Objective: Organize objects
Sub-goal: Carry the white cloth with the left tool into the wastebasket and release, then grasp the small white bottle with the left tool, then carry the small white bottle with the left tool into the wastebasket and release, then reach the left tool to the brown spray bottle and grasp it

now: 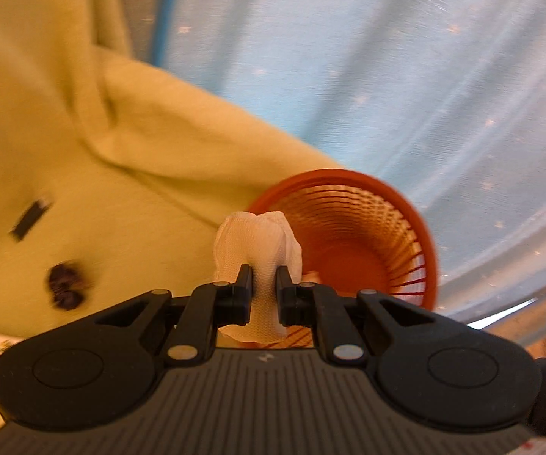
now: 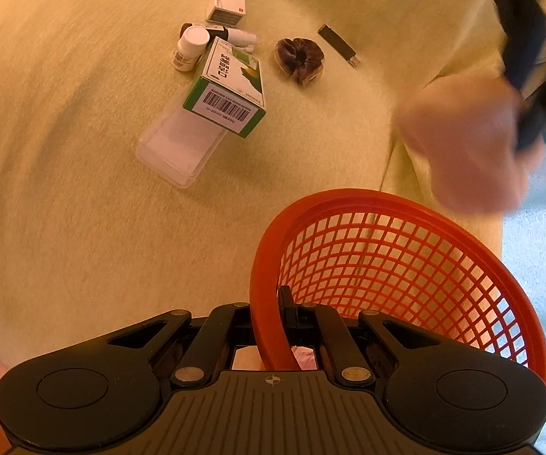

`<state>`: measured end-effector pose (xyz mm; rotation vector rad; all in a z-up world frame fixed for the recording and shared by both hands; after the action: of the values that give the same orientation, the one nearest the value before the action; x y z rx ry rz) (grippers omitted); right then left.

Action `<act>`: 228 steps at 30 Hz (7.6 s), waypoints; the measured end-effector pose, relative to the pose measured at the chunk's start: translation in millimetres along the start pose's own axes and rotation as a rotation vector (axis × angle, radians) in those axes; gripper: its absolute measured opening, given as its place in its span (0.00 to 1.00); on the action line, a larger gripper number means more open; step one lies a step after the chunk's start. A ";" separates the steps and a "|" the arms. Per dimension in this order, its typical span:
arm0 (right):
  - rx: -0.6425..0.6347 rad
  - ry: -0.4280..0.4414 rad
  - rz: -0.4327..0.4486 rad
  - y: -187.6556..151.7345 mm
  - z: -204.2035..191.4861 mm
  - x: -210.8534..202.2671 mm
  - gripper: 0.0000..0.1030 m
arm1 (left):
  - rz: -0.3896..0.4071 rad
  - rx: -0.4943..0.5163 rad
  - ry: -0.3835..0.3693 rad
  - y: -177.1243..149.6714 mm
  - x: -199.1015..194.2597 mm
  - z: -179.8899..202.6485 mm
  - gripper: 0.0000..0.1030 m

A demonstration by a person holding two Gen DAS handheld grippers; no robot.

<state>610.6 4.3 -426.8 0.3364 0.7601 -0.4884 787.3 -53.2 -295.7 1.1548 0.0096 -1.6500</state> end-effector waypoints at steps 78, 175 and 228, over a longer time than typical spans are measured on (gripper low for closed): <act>-0.036 0.002 -0.003 5.0 -4.8 2.7 0.01 | -0.172 0.025 0.397 -150.8 0.0 -163.5 0.34; -0.064 0.020 0.031 4.0 -1.7 1.3 0.01 | -0.085 -0.174 0.414 -138.2 -45.5 -185.1 0.41; -0.098 0.025 0.044 7.5 -5.1 3.6 0.01 | -0.149 -0.181 0.407 -159.0 -8.2 -220.6 0.18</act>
<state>614.0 11.8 -432.0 0.2685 0.7965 -0.4043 815.8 136.4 -488.6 1.3547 0.5048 -1.4796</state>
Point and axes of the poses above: each gripper's, at about its wrist camera, not at the fingertips, and x roughly the way its jaws point, z to its right, y to its top, the point moved 7 cm from there along x, roughly the way its jaws point, and after that the axes turned 13 degrees about -y, right-handed, at the moved point
